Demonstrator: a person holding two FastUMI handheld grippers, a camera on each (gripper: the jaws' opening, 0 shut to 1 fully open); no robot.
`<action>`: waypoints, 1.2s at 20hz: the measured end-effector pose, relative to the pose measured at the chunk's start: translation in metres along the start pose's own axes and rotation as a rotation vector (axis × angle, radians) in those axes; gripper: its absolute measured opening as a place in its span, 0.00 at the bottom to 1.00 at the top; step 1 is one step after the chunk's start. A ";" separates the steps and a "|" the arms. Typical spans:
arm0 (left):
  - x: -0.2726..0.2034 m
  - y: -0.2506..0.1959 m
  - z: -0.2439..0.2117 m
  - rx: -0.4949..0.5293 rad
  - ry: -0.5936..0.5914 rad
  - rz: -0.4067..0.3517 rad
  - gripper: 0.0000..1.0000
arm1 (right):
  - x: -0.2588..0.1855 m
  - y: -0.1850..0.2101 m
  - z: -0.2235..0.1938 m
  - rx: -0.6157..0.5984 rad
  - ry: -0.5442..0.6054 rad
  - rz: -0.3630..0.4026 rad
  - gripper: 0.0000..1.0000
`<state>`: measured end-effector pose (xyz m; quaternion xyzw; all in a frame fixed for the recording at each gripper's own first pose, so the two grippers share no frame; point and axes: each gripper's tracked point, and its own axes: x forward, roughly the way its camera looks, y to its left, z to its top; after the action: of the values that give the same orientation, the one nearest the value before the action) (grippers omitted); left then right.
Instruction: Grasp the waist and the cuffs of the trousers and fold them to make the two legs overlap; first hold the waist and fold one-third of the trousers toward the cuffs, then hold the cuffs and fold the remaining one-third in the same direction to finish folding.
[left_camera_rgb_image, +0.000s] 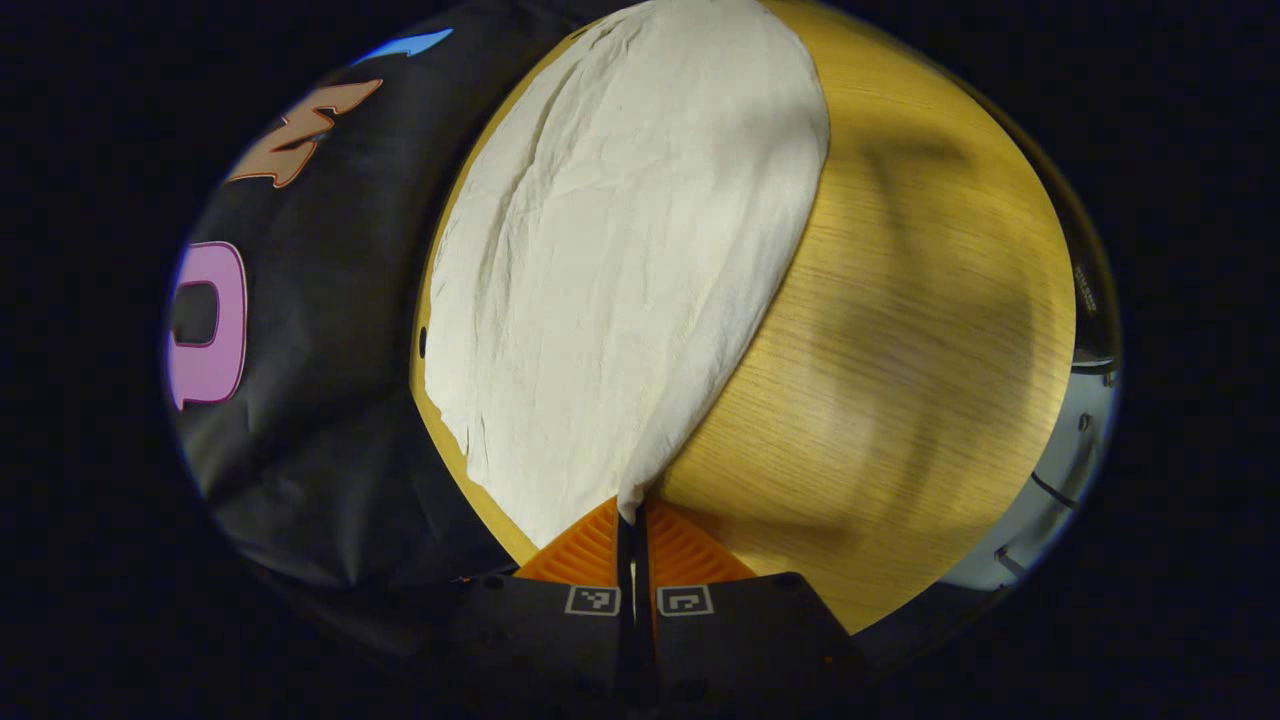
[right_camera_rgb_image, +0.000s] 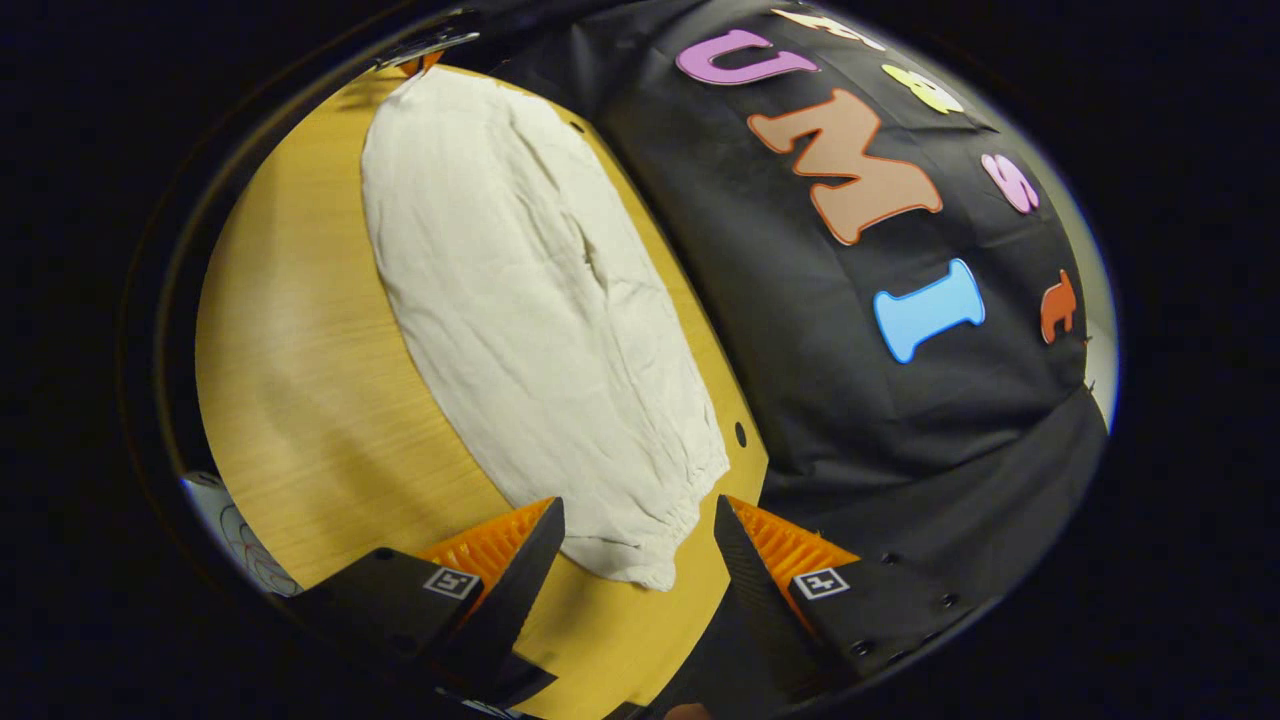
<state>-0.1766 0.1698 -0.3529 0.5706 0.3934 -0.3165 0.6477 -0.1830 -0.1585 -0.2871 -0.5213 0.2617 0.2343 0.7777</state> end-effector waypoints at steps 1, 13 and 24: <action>0.000 0.000 0.000 0.001 0.001 0.003 0.00 | 0.003 0.003 -0.005 -0.023 0.012 0.019 0.98; 0.001 -0.001 -0.001 0.019 0.022 0.029 0.00 | 0.035 0.022 -0.029 -0.193 0.080 0.145 0.93; 0.002 0.000 -0.002 0.010 0.035 0.049 0.00 | 0.054 0.036 -0.040 -0.243 0.123 0.174 0.27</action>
<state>-0.1759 0.1716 -0.3549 0.5888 0.3891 -0.2925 0.6453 -0.1713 -0.1784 -0.3599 -0.6003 0.3227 0.2983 0.6682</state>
